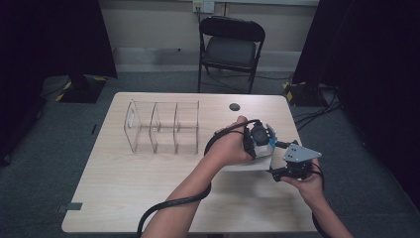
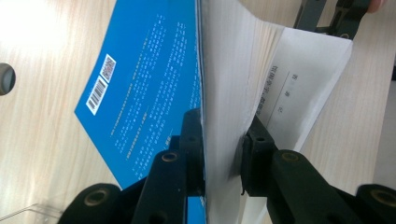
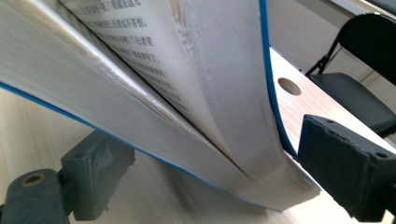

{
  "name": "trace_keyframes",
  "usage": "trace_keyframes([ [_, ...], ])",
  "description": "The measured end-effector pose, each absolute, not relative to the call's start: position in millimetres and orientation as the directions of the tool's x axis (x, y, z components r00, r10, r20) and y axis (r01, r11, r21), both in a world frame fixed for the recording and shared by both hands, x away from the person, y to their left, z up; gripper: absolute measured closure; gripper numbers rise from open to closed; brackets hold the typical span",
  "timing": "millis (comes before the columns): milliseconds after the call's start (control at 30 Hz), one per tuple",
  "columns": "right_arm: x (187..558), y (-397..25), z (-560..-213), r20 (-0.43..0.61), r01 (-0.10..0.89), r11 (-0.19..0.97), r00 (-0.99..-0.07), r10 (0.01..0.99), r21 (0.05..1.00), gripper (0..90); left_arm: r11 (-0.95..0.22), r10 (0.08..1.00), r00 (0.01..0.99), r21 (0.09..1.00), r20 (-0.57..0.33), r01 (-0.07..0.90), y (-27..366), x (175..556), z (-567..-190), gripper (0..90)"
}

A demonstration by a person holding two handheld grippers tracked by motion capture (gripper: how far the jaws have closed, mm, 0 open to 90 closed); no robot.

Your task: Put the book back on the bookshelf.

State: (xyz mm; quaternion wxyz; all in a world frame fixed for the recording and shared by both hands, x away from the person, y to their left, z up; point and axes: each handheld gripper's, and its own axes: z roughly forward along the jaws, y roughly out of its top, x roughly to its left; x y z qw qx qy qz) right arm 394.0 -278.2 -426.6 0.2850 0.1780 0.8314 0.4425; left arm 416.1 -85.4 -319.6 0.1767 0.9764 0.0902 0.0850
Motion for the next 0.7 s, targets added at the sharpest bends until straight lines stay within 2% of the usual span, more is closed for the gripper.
trace_keyframes([
  [100, 394.1, -275.8, -424.7, -0.322, 0.026, 0.546, -0.784, 0.531, 0.837, 10.8, -0.924, 0.196, 0.972, 0.356, 0.133, 0.138, -84.6, 415.5, -314.0, 74.5],
  [200, 393.2, -271.5, -422.3, -0.319, 0.01, 0.543, -0.799, 0.509, 0.84, 14.5, -0.921, 0.202, 0.972, 0.362, 0.123, 0.146, -83.0, 414.7, -310.7, 74.6],
  [233, 392.0, -268.7, -420.7, -0.335, -0.017, 0.555, -0.813, 0.477, 0.832, 21.7, -0.926, 0.189, 0.974, 0.353, 0.121, 0.136, -82.0, 414.5, -310.6, 74.6],
  [267, 392.0, -268.7, -420.7, -0.335, -0.017, 0.555, -0.813, 0.477, 0.832, 21.7, -0.926, 0.189, 0.974, 0.353, 0.121, 0.136, -82.0, 414.5, -310.6, 74.6],
  [333, 391.5, -266.7, -418.6, -0.329, -0.02, 0.568, -0.832, 0.447, 0.823, 29.1, -0.929, 0.18, 0.977, 0.346, 0.118, 0.13, -81.4, 413.8, -311.2, 74.6],
  [367, 392.7, -265.6, -416.5, -0.315, -0.025, 0.58, -0.858, 0.405, 0.814, 37.2, -0.929, 0.17, 0.978, 0.351, 0.119, 0.119, -80.7, 413.4, -312.4, 74.5],
  [533, 395.9, -266.0, -416.7, -0.257, 0.009, 0.572, -0.888, 0.382, 0.821, 44.4, -0.926, 0.157, 0.981, 0.362, 0.11, 0.107, -76.6, 415.2, -311.8, 73.3],
  [700, 397.5, -266.9, -420.6, -0.196, 0.057, 0.55, -0.9, 0.389, 0.833, 46.0, -0.899, 0.164, 0.984, 0.421, 0.067, 0.121, -70.8, 418.7, -313.4, 70.6],
])
